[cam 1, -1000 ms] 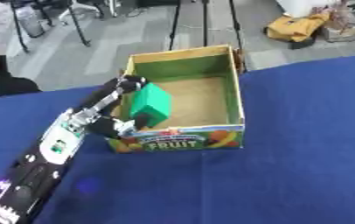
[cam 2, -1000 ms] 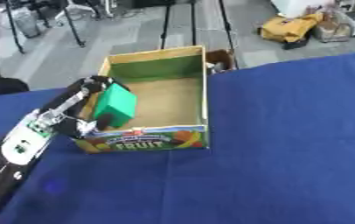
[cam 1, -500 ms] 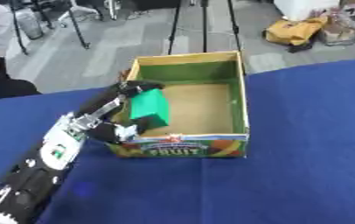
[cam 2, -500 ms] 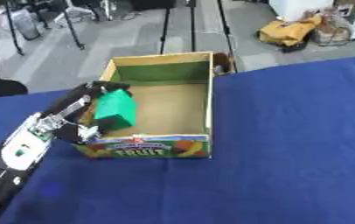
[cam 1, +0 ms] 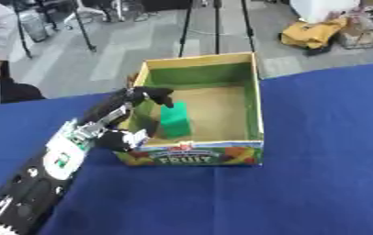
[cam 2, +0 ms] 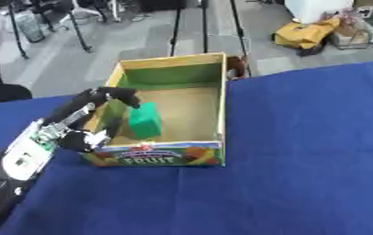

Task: Pick up objects on the table and place them in the box.

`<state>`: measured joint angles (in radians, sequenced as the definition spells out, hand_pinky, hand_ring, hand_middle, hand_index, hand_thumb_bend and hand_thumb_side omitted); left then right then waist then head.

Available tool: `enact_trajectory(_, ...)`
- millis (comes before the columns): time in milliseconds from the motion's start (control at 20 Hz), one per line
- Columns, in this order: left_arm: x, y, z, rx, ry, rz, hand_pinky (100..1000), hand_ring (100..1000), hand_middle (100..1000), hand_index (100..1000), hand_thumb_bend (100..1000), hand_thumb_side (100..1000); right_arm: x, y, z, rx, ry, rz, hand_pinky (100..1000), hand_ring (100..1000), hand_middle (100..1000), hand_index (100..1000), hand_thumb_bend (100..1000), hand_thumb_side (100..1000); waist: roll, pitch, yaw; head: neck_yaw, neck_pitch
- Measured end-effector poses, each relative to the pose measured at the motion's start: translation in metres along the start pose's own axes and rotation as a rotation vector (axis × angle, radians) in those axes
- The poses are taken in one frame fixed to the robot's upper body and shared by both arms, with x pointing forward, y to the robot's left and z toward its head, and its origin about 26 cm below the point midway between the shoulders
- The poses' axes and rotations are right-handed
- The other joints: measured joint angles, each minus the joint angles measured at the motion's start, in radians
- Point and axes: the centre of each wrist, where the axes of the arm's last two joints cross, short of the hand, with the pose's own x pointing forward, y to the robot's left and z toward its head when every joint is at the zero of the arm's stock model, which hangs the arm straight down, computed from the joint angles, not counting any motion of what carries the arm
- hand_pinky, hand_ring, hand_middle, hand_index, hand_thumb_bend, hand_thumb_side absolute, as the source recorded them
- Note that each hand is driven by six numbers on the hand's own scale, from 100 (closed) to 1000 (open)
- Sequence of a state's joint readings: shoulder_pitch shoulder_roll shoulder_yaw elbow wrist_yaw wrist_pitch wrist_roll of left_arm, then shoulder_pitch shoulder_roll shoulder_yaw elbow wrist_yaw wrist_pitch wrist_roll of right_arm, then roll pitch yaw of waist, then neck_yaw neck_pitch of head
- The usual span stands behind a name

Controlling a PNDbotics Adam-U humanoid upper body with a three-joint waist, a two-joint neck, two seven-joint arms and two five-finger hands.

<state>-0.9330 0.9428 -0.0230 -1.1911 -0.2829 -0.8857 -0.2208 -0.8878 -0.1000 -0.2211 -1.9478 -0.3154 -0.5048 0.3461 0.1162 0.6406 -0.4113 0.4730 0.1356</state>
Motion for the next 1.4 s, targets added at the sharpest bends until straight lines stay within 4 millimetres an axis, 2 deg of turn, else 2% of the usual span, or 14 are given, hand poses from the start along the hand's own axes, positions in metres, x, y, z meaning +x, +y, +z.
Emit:
enact_trajectory(300, 0.0, -0.002, 0.0, 0.026, -0.01, 0.021, 703, 769, 645, 920, 100, 730, 0.0, 0.001, 0.001, -0.008, 0.005, -0.003, 781, 881, 477, 846, 100, 759, -0.001, -0.001, 0.0, 0.0, -0.006)
enact_trajectory(600, -0.001, -0.01, 0.007, 0.099, -0.006, 0.101, 697, 763, 632, 906, 100, 750, 0.001, 0.002, 0.003, -0.021, 0.014, -0.007, 780, 880, 482, 845, 100, 756, -0.001, -0.004, 0.004, 0.0, -0.006)
enact_trajectory(1100, 0.001, -0.017, 0.012, 0.247, -0.011, 0.253, 673, 726, 573, 832, 100, 778, 0.003, 0.004, 0.006, -0.043, 0.032, -0.014, 778, 876, 494, 843, 100, 750, -0.011, -0.029, 0.024, -0.004, -0.005)
enact_trajectory(1250, 0.008, -0.016, 0.008, 0.309, -0.024, 0.327, 670, 720, 566, 821, 100, 798, 0.004, 0.004, 0.007, -0.051, 0.037, -0.011, 777, 875, 500, 843, 100, 747, -0.017, -0.043, 0.044, -0.014, 0.009)
enact_trajectory(1400, 0.021, -0.013, 0.003, 0.383, -0.039, 0.43, 666, 716, 563, 810, 100, 809, 0.005, 0.004, 0.011, -0.063, 0.054, -0.007, 776, 875, 507, 844, 100, 740, -0.024, -0.067, 0.072, -0.037, 0.04)
